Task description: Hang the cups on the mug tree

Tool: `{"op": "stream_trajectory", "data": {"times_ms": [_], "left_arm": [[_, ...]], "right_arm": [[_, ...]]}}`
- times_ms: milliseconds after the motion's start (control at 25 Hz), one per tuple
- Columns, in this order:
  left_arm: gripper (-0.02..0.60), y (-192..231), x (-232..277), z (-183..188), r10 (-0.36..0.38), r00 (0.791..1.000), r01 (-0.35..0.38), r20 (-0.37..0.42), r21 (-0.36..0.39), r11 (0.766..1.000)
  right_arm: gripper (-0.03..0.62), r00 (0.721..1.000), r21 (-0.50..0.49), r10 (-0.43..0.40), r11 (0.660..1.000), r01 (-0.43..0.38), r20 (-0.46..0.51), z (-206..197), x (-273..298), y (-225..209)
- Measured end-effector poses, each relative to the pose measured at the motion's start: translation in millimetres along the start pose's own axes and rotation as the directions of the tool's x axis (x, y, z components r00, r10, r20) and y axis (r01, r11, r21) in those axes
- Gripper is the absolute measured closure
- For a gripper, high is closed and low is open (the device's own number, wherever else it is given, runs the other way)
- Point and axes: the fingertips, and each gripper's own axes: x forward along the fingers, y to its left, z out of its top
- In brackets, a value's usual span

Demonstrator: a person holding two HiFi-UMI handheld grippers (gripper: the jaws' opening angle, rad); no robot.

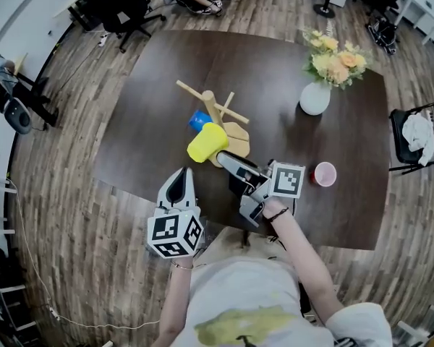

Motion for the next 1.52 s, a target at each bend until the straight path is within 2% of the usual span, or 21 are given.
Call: {"op": "stream_trajectory", "data": {"times_ms": [120, 240, 360, 480, 600, 800, 1040, 1200, 1360, 1520], "left_arm": [[0.566, -9.4, -0.7, -9.7, -0.033, 0.999, 0.033, -0.019, 0.013, 0.999], [0.566, -20.4, -0.6, -20.8, -0.086, 0.995, 0.087, -0.043, 0.021, 0.996], [0.566, -29.9, 0.9, -26.7, -0.134, 0.989, 0.136, -0.056, 0.041, 0.990], [0.566, -37.0, 4.6, -28.1, -0.171, 0.984, 0.174, -0.056, 0.049, 0.984], [0.566, -45.5, 8.7, -30.8, -0.209, 0.976, 0.213, -0.065, 0.063, 0.975], [0.566, -66.1, 15.0, -35.7, -0.274, 0.958, 0.281, -0.086, 0.081, 0.956], [0.566, -98.5, 24.8, -39.7, -0.341, 0.934, 0.351, -0.107, 0.097, 0.931], [0.566, -122.1, 29.1, -42.4, -0.366, 0.923, 0.379, -0.119, 0.111, 0.919], [0.566, -142.9, 31.8, -44.9, -0.355, 0.927, 0.369, -0.123, 0.117, 0.922], [0.566, -165.4, 32.7, -50.5, -0.323, 0.938, 0.336, -0.124, 0.100, 0.936]], "right_arm": [[0.526, 0.999, -0.092, -0.044, 0.995, 0.045, 0.013, 1.7, -7.8, 2.0], [0.549, 0.992, -0.123, -0.116, 0.985, 0.121, 0.048, 0.8, -20.9, -4.7], [0.560, 0.978, -0.198, -0.196, 0.958, 0.205, 0.068, -2.4, -33.7, -11.2], [0.568, 0.965, -0.278, -0.242, 0.924, 0.261, 0.101, -2.6, -45.4, -12.9], [0.571, 0.943, -0.351, -0.301, 0.875, 0.333, 0.144, -1.3, -61.6, -15.9], [0.572, 0.892, -0.477, -0.407, 0.755, 0.449, 0.196, 3.5, -88.6, -20.8], [0.572, 0.833, -0.548, -0.495, 0.638, 0.541, 0.246, 11.3, -125.5, -25.4], [0.572, 0.803, -0.560, -0.527, 0.590, 0.582, 0.279, 19.6, -153.7, -26.8], [0.572, 0.780, -0.582, -0.553, 0.544, 0.604, 0.293, 30.6, -184.5, -27.8], [0.572, 0.777, -0.591, -0.562, 0.536, 0.602, 0.282, 39.1, -219.4, -28.0]]}}
